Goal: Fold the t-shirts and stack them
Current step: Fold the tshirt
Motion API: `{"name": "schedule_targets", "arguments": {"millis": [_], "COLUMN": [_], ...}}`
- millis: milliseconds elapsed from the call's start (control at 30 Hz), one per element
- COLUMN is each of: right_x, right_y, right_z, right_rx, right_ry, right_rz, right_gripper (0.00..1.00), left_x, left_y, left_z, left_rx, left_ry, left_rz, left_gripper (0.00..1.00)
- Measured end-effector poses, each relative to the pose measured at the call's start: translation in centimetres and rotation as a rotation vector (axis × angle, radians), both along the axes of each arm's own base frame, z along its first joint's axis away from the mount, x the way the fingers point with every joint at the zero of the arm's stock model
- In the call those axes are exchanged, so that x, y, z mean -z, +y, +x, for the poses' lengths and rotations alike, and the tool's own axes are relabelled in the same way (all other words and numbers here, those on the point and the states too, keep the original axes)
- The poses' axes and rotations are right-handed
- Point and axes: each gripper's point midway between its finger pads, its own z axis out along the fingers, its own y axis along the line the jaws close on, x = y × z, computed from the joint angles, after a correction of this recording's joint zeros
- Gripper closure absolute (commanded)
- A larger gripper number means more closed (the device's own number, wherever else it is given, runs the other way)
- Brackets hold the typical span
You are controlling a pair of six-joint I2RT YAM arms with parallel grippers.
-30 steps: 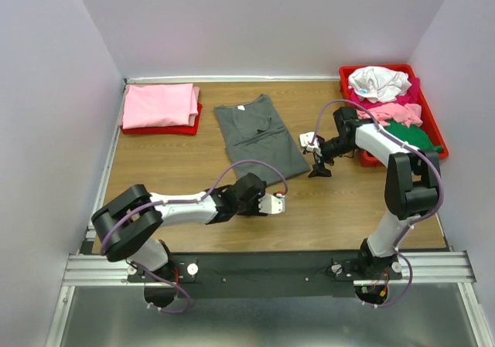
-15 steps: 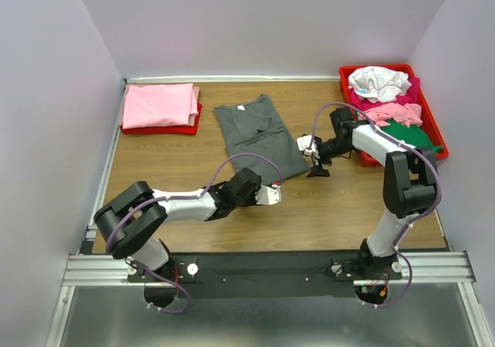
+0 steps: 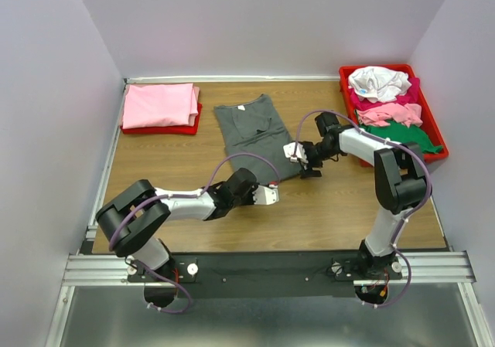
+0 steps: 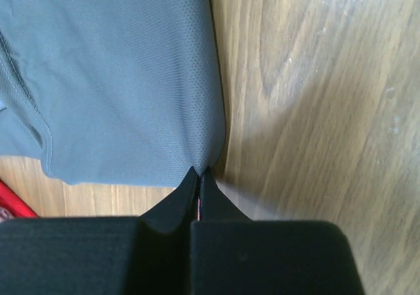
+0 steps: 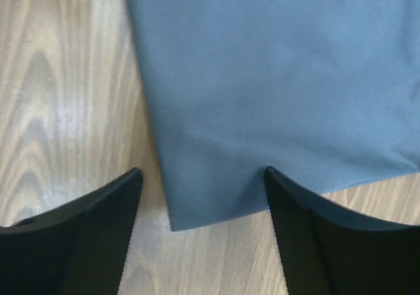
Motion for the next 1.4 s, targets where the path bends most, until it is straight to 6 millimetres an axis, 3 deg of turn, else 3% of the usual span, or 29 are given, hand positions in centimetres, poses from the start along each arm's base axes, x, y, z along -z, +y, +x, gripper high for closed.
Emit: {"name": "schedule_targets", "arguments": {"millis": [100,133,167,200,267,467,567,767,933,1100,1233,1400], "right_x": [0.1,0.2,0.3,0.4,0.6,0.7,0.6,-0.2,-3.2,-6.1,-7.4,-8.9], "right_y": [0.2,0.5,0.7,0.9,1.1,1.2,0.7,-1.3,-3.0,-3.7,-3.7,-3.1], "right_z": [0.4,0.5,0.6,0.7,1.0,1.0,-0.3,-5.5,-11.1,-14.8,-16.0,-14.8], "right_rx": [0.018,0.023,0.026,0.033,0.053,0.072,0.077,0.078,0.063,0.054,0.069,0.114], "right_ry": [-0.011,-0.014,-0.015,-0.018,-0.016,-0.022,0.001,0.116,0.176,0.208,0.237,0.242], "right_rz": [-0.014,-0.017,-0.022,-0.026,-0.033,-0.027,-0.039,-0.094,-0.109,-0.085,-0.065,-0.048], "right_gripper": [0.41,0.56,0.65,0.9,1.0,1.0,0.99,0.99,1.0,1.0,1.0,1.0], "left_x": [-0.1,-0.1,-0.2,-0.4,-0.8,-1.8,-1.7,-2.5,-4.9,-7.4,-7.9,-7.7], "left_y": [0.1,0.1,0.1,0.0,-0.2,-0.8,-1.1,-2.5,-4.4,-5.9,-5.8,-5.4], "left_z": [-0.2,-0.3,-0.4,-0.5,-0.5,-0.7,-1.3,-3.5,-6.5,-9.9,-11.0,-11.2], "left_rx": [0.011,0.017,0.021,0.03,0.044,0.095,0.127,0.234,0.365,0.495,0.52,0.513], "left_ry": [0.006,0.01,0.012,0.016,0.02,0.048,0.083,0.17,0.253,0.318,0.354,0.38], "left_rz": [-0.013,-0.02,-0.026,-0.036,-0.057,-0.124,-0.133,-0.18,-0.242,-0.3,-0.318,-0.307], "left_gripper": [1.0,1.0,1.0,1.0,1.0,1.0,1.0,1.0,1.0,1.0,1.0,1.0]}}
